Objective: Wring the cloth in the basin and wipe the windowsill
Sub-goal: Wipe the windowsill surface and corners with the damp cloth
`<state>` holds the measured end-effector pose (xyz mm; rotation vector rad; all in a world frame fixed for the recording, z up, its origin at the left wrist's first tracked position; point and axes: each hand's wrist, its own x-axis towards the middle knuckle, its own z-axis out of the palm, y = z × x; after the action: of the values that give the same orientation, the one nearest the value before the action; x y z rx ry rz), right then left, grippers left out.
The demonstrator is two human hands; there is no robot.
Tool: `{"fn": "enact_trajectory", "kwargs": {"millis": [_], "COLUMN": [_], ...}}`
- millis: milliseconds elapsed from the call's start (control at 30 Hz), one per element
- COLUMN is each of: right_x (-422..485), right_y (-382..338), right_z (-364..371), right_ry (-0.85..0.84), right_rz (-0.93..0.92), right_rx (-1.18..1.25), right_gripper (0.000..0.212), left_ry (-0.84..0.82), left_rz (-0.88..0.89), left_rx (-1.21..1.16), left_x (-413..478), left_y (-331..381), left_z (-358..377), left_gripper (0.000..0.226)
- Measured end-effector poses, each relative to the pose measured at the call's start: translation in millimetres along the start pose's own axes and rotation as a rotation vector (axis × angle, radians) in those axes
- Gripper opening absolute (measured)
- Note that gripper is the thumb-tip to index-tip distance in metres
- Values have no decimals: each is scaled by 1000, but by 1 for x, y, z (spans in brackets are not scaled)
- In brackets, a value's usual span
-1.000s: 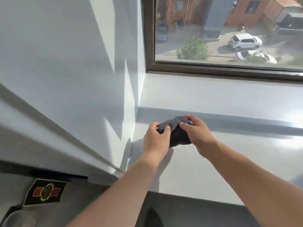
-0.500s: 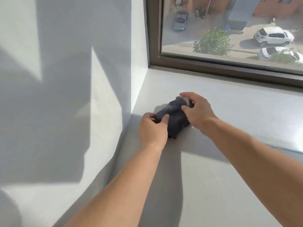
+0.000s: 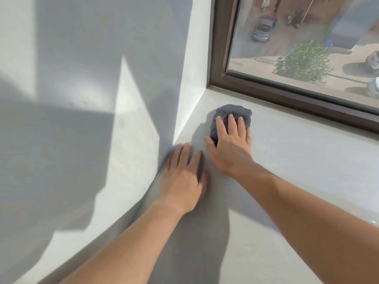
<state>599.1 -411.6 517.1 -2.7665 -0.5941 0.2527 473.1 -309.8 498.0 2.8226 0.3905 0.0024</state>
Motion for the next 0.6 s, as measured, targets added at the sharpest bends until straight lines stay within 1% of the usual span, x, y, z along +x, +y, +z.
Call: {"fn": "enact_trajectory", "kwargs": {"millis": [100,200,233,300,467,600], "right_x": [30,56,62,67,109,134], "right_y": [1,1,-1,-6,-27,-27], "right_z": [-6,-15,-13,-3,12,13], "right_ry": [-53,66,82,46,-22,-37], "right_rz": [19,36,35,42,-20,-58], "right_rx": [6,12,1,-5,3,-68], "right_gripper": [69,64,61,61,78,72], "left_ry": [14,21,22,12,0,2], "left_rz": [40,24,23,23,42,61], "left_rx": [74,51,53,54,43,49], "left_x": [1,3,4,5,11,15], "left_y": [-1,-1,-1,-2,-5,-6], "left_z": [6,9,10,11,15,17], "left_gripper": [66,67,67,67,66,65]}}
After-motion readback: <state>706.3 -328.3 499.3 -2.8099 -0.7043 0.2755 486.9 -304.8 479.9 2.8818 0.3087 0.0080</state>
